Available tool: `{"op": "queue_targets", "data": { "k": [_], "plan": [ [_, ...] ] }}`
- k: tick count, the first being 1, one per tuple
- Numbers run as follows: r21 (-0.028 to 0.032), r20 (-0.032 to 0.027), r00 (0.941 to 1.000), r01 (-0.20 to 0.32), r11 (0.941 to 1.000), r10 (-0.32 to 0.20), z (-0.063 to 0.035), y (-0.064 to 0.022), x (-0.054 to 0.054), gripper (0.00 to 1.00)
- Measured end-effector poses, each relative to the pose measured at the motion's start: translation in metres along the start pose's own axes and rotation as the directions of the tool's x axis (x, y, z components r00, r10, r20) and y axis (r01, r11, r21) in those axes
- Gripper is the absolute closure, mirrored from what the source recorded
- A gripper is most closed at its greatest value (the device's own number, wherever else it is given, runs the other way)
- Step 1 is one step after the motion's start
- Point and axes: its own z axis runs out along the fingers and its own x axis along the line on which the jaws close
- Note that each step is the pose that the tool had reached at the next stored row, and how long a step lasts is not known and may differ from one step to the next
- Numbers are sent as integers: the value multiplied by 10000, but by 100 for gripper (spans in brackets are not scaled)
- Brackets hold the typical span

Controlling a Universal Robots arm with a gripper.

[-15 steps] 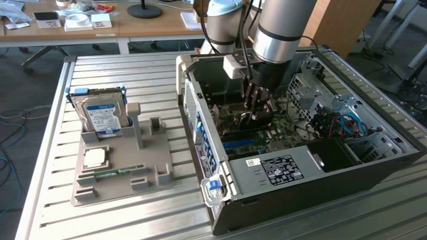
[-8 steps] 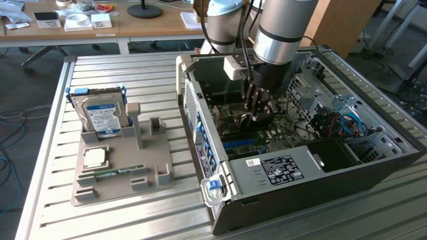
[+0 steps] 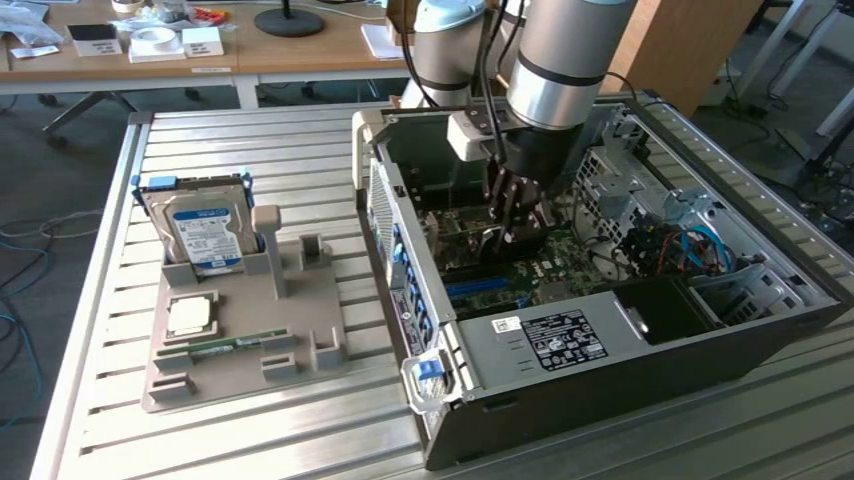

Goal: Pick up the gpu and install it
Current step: 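Insert the gpu into the slot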

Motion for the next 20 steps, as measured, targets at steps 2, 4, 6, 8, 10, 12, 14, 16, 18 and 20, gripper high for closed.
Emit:
{"op": "queue_targets", "data": {
  "k": [2, 4, 6, 8, 10, 12, 14, 16, 18, 20],
  "plan": [
    [0, 0, 10000, -5, 10000, 5, 0, 0, 0, 73],
    [1, 0, 10000, -5, 10000, 5, 1, 0, 0, 73],
    [2, 1, 10000, -70, 10000, 70, 3, 0, 0, 73],
    [2, 0, 9999, -153, 9999, 153, 3, 0, 0, 73],
    [2, 1, 9999, -153, 9999, 153, 3, 0, 0, 73],
    [2, 1, 9999, -154, 9999, 154, 3, 0, 0, 73],
    [4, 4, 9999, -153, 9999, 153, 5, 0, 9, 73],
    [3, 1, 9999, -155, 9999, 155, 5, 1, 14, 73],
    [3, 1, 9999, -155, 9999, 155, 12, 1, 15, 73],
    [2, 0, 9999, -155, 9999, 155, 16, 2, 15, 73]
  ]
}}
